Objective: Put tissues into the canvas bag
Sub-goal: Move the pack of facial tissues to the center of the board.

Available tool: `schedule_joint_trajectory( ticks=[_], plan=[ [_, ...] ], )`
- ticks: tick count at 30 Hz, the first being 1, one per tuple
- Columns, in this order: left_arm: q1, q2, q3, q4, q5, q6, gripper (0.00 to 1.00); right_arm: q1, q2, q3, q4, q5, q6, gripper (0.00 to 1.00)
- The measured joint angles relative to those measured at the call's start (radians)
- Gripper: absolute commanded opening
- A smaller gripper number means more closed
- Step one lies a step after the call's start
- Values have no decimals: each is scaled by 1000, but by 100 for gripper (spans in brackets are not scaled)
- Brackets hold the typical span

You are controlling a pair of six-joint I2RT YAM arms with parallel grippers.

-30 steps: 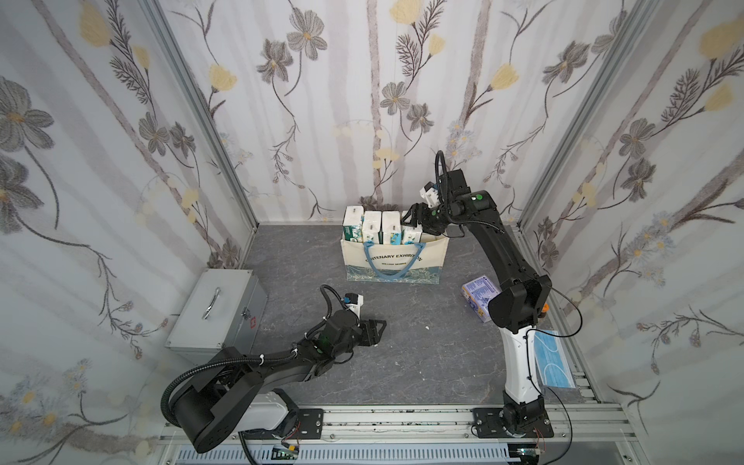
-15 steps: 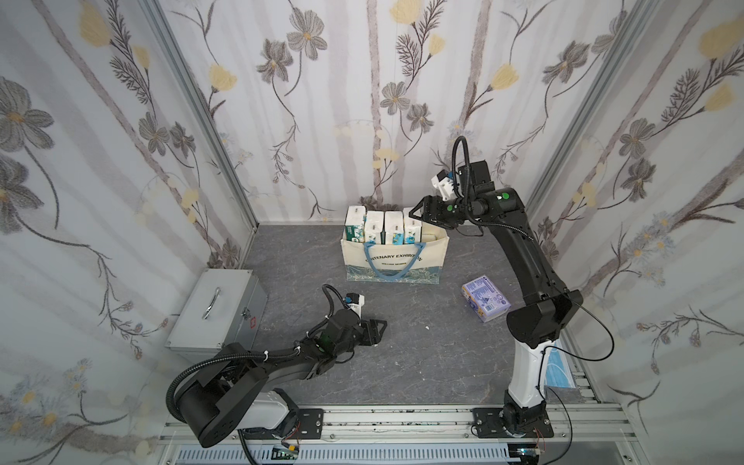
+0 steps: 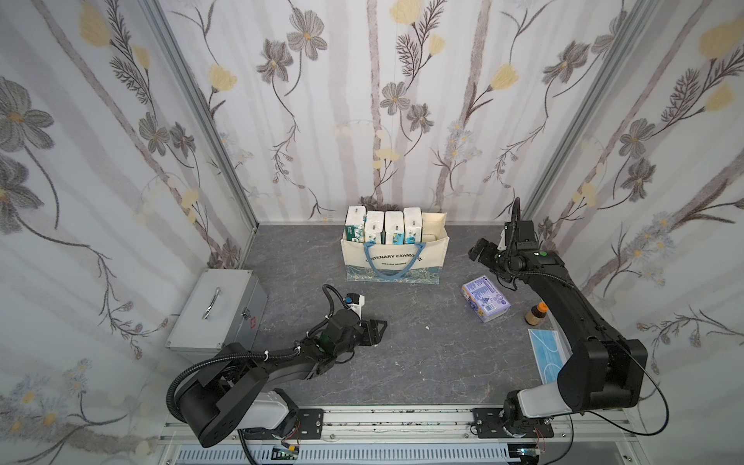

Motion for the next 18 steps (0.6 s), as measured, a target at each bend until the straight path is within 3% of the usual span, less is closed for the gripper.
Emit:
schedule_joint_trajectory(
  ticks=[10,18],
  plan=[
    [-2,8,1,0,0,0,71,-48,238,50,-34,247,114,99],
    [-2,16,6,0,1,0,71,-50,343,34,-37,256,113,99]
  ],
)
